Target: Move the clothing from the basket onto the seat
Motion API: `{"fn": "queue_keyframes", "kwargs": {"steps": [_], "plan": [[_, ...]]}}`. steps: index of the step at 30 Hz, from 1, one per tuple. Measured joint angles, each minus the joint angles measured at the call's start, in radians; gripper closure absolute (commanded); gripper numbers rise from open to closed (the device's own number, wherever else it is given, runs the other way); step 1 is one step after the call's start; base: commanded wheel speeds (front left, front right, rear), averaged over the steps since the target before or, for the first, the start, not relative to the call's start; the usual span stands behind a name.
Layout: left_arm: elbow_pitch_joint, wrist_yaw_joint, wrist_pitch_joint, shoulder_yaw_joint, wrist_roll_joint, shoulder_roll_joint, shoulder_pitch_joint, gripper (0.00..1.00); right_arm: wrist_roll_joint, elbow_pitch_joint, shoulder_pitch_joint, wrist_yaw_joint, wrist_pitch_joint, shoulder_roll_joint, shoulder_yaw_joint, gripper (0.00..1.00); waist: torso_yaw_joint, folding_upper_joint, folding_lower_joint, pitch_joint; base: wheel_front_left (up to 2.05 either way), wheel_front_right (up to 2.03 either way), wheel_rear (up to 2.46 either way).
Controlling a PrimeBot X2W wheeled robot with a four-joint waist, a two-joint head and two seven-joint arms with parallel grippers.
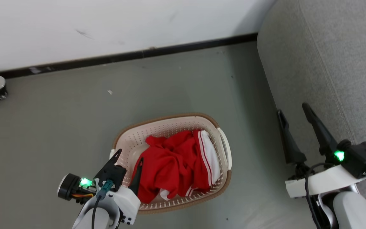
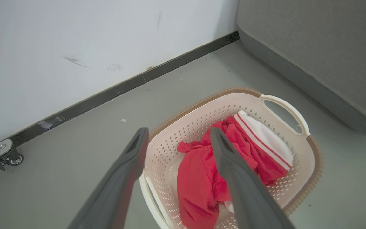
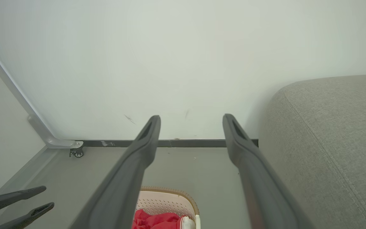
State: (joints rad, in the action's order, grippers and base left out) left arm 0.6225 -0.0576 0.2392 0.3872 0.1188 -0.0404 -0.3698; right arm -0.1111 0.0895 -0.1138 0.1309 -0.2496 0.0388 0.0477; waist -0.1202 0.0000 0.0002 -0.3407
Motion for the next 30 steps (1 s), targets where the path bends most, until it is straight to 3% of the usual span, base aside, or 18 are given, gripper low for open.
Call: {"fn": "queue_keyframes", "kwargs": {"steps": [30], "plan": [[0.159, 0.009, 0.001, 0.075, -0.074, -0.001, -0.197, 0.0, -0.065, 0.02, -0.279, 0.0, -0.001, 0.003, 0.041, 0.0, -0.138, 0.0, 0.0, -0.313, 0.0, 0.0, 0.0]]}}
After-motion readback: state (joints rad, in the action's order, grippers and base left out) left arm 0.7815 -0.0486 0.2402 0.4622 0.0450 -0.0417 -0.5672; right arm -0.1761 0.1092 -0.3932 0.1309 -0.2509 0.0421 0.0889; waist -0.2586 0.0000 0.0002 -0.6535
